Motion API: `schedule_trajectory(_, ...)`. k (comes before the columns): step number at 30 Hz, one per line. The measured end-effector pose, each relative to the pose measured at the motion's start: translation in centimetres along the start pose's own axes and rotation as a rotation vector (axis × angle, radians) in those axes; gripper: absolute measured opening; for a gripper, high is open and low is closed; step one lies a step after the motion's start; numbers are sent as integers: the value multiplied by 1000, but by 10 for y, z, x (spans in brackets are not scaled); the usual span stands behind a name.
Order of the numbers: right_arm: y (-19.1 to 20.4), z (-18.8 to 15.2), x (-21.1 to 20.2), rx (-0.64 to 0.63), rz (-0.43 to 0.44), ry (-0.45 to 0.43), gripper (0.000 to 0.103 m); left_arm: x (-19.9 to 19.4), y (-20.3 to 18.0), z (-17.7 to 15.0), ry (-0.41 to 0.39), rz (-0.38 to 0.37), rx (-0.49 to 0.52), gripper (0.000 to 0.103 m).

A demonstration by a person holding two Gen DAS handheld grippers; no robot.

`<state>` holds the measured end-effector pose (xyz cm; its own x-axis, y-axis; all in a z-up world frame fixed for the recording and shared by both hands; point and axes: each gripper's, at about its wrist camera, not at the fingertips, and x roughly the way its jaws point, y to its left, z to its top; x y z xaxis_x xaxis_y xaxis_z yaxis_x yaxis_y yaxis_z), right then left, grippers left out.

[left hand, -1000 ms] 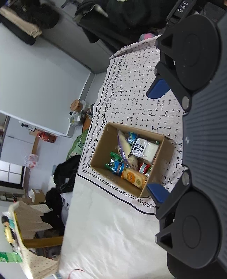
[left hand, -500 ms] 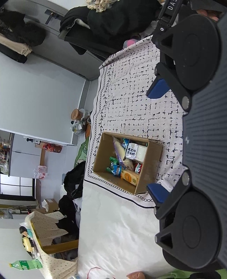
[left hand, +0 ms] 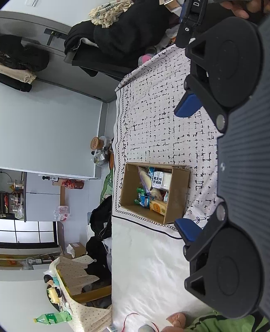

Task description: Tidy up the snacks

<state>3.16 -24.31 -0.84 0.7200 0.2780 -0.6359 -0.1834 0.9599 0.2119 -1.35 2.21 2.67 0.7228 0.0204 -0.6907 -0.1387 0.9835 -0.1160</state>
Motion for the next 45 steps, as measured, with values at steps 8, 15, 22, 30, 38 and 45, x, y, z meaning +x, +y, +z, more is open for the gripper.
schedule_trajectory(8, 7, -9, -18, -57, 27, -19, 103, -14, 4, -11, -11, 9, 8, 103)
schedule_trajectory(15, 14, -13, -23, -78, 40, -20, 103, -18, 6, -17, -11, 9, 7, 103)
schedule_trajectory(22, 13, -13, -21, -70, 42, -14, 103, -21, 8, -19, -8, -1, 3, 103)
schedule_trajectory(30, 15, -13, -21, -72, 41, -2, 103, -23, 11, -19, 2, -22, -13, 103)
schedule_trajectory(38, 15, -13, -21, -70, 43, 3, 103, -24, 10, -19, 2, -6, 1, 103)
schedule_trajectory(45, 14, -12, -21, -64, 39, 0, 103, -25, 9, -19, 3, -3, 4, 103)
